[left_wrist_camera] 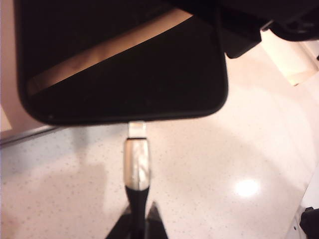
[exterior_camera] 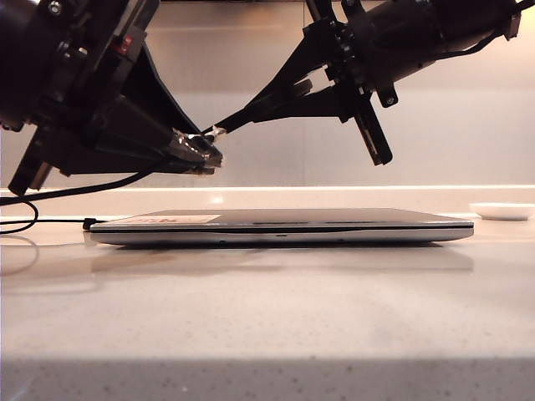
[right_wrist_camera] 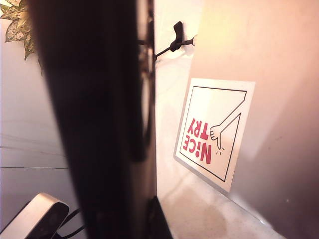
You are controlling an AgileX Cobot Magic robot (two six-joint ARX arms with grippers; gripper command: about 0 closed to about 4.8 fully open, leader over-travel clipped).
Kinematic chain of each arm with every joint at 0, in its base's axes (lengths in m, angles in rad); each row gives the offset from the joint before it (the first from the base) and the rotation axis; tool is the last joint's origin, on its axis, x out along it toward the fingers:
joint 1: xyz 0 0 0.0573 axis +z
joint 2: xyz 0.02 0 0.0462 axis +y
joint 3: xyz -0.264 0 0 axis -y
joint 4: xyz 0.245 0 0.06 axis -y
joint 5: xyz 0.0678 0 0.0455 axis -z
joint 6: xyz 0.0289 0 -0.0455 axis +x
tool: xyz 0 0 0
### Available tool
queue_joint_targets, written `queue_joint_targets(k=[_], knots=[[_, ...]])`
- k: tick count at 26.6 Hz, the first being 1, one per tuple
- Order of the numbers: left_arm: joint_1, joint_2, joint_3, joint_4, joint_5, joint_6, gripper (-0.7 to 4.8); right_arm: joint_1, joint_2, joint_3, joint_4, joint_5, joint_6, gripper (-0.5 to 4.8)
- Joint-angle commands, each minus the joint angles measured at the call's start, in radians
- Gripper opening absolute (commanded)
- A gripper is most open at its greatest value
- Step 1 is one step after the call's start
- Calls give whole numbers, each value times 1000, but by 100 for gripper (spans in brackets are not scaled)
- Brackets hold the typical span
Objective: Pick up the charging cable and the phone, plug the charging cable into the charging port on the phone, and finally place them back on the table.
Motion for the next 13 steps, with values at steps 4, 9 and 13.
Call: queue_joint_targets(k=[4,9,13], knots=[[0,-2,3,17,1,-2,-6,4,-10,4,45,-36,-15,-6],[0,-2,3,18,1,-2,-6,4,-10,4,45,-36,-32,-6],[0,-2,3,31,1,-2,-6,4,-10,4,45,-36,-32,-6]])
